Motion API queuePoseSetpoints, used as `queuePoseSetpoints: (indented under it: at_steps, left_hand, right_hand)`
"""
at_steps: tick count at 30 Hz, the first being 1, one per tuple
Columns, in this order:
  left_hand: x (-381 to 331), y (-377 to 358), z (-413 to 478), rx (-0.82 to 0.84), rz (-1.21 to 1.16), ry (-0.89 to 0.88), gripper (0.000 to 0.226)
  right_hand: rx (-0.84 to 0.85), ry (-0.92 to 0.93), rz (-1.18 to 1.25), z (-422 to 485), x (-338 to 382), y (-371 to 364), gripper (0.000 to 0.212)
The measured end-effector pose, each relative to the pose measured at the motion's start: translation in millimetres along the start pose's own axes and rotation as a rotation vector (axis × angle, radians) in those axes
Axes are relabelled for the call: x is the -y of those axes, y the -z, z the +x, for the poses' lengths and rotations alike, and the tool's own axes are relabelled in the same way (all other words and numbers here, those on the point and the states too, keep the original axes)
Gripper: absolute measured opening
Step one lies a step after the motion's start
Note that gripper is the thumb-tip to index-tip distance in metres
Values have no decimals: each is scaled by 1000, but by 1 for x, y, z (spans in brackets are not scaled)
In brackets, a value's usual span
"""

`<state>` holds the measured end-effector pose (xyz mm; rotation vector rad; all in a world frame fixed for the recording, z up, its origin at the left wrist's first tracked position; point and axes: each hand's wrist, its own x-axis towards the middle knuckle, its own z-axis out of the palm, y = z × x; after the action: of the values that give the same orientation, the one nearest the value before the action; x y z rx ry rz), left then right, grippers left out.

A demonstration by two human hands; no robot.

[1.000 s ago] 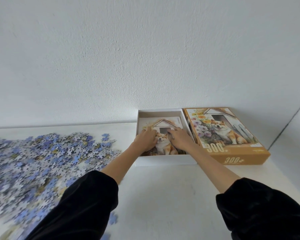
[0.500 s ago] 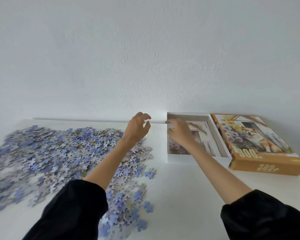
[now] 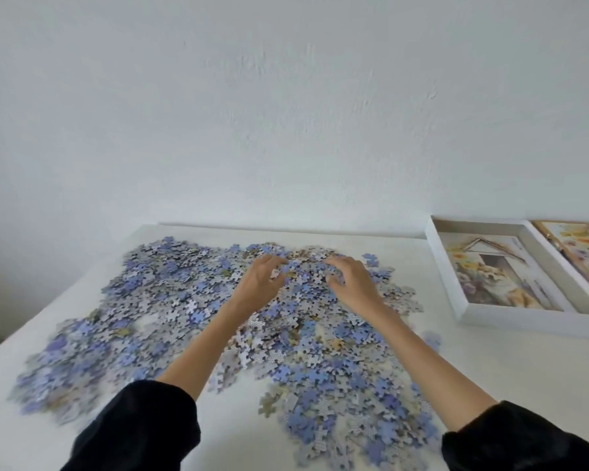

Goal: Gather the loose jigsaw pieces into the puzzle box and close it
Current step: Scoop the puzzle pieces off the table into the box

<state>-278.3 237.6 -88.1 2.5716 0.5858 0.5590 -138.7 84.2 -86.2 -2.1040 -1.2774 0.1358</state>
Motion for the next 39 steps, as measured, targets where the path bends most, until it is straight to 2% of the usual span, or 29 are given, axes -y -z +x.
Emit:
queuePoseSetpoints:
  at_steps: [3, 9, 14, 18, 21, 25, 31, 36, 39]
  left_hand:
    - [23, -4, -13, 64, 22, 1, 33]
    - [40, -12, -21, 63, 128, -44, 53]
    - [38, -11, -14, 5, 173, -49, 40]
    - [37, -11, -7, -39, 182, -27, 34]
    - [39, -13, -3, -19, 199, -64, 48]
    - [41, -15, -2, 6, 231, -105, 70]
    - [45, -18, -2, 23, 227, -89, 70]
    - [51, -21, 0, 20, 220, -96, 67]
    - [52, -20, 4, 28, 214, -107, 67]
  right_hand:
    - [11, -12, -78, -4, 6, -27, 38]
    - [-28, 2, -235, -14, 3, -39, 36]
    - [-17, 2, -237, -14, 3, -39, 35]
    - [-14, 18, -121, -13, 6, -31, 33]
    - [-125, 11, 23, -11, 1, -16, 28]
    - [-200, -122, 120, 0, -27, 14, 27]
    - [-60, -387, 91, 15, -83, 35, 44]
    - [32, -371, 48, 26, -82, 31, 49]
    - [96, -295, 11, 26, -74, 23, 47]
